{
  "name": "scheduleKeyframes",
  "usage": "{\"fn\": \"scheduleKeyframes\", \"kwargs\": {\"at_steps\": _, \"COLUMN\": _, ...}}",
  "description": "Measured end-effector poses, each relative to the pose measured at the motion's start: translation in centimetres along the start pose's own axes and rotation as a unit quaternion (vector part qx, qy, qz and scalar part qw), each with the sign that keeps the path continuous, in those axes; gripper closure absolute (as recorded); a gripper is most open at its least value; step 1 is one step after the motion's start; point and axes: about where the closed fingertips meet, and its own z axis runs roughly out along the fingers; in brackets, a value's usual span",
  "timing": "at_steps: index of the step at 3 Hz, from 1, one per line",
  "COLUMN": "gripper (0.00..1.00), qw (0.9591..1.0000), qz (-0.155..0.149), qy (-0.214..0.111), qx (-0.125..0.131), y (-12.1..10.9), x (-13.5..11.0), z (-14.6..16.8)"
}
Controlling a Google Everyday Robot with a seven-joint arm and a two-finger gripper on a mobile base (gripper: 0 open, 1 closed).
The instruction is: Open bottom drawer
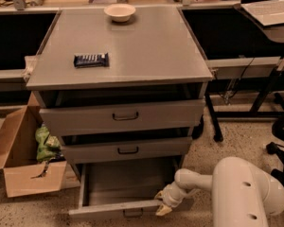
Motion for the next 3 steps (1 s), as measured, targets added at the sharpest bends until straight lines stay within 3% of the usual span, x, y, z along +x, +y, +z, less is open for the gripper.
{"fn": "scheduleKeyframes", "kwargs": {"at_steps": 1, "gripper": 0.86, "qw": 1.0, "qz": -0.001, "qy": 0.001, "qx": 0.0, "y": 0.69, "x": -0.18, "z": -0.07}}
{"fn": "scheduleKeyframes", "kwargs": {"at_steps": 2, "gripper": 1.0, "qw": 1.0, "qz": -0.002, "qy": 0.0, "qx": 0.0, "y": 1.12, "x": -0.32, "z": -0.06}}
{"fn": "scheduleKeyframes", "kwargs": {"at_steps": 3, "gripper": 1.0, "qw": 1.0, "qz": -0.003, "qy": 0.0, "qx": 0.0, "y": 1.32, "x": -0.33, "z": 0.05}}
